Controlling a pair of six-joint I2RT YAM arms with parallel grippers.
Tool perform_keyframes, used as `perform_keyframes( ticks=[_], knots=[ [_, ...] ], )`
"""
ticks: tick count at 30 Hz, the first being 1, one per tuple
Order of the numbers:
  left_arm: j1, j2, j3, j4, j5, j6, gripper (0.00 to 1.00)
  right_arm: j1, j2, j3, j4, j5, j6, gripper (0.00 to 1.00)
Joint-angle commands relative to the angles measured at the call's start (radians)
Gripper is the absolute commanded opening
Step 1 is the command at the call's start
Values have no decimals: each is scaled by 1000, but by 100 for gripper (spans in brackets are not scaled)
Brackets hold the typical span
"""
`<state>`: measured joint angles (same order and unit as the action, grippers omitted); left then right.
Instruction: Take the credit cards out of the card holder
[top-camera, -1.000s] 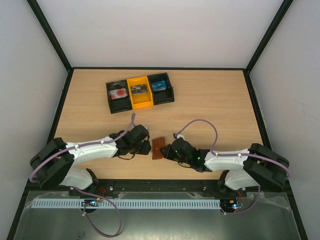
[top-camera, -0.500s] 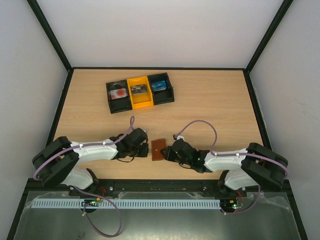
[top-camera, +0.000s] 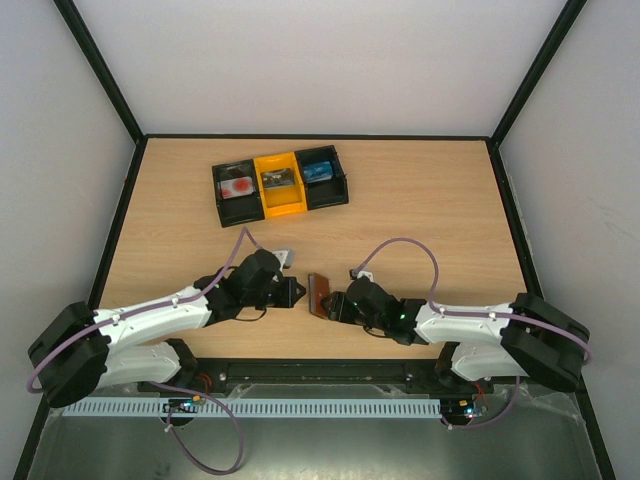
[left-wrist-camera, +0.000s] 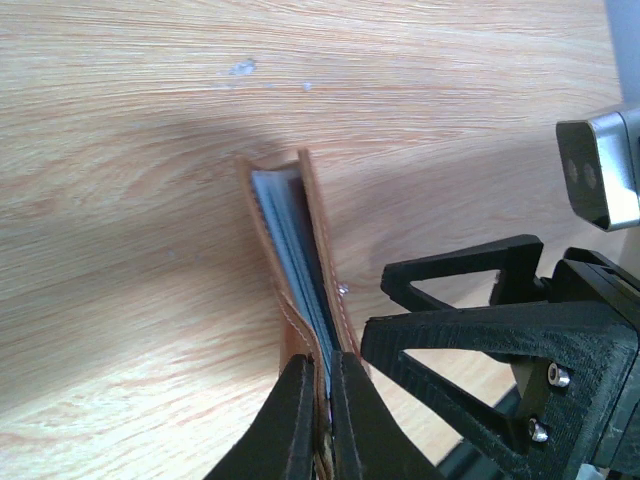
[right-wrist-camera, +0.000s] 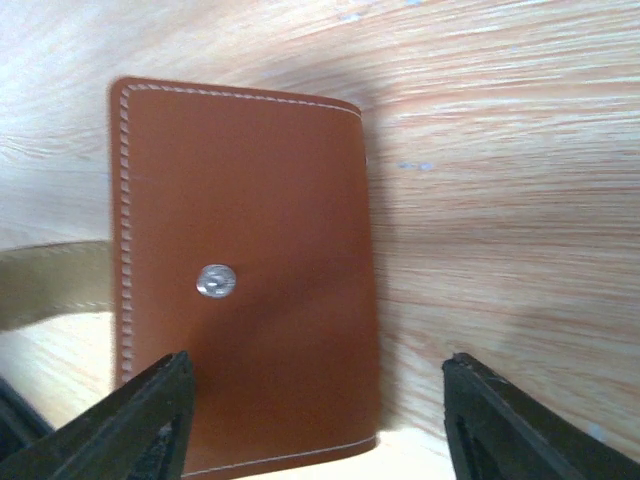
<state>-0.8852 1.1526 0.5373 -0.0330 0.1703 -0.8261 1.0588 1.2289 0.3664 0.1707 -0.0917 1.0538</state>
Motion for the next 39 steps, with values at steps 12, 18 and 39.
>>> perform_keyframes(
  ticks=[12, 18, 39],
  knots=[
    [5, -14, -15, 35, 56, -24, 2, 2, -52, 40, -10, -41, -27, 69],
    [5, -22, -23, -4, 8, -7, 2, 3, -55, 61, -121, 71, -38, 47],
    [27, -28, -67, -163, -172, 6, 2, 1, -133, -115, -67, 188, 43, 7]
  ],
)
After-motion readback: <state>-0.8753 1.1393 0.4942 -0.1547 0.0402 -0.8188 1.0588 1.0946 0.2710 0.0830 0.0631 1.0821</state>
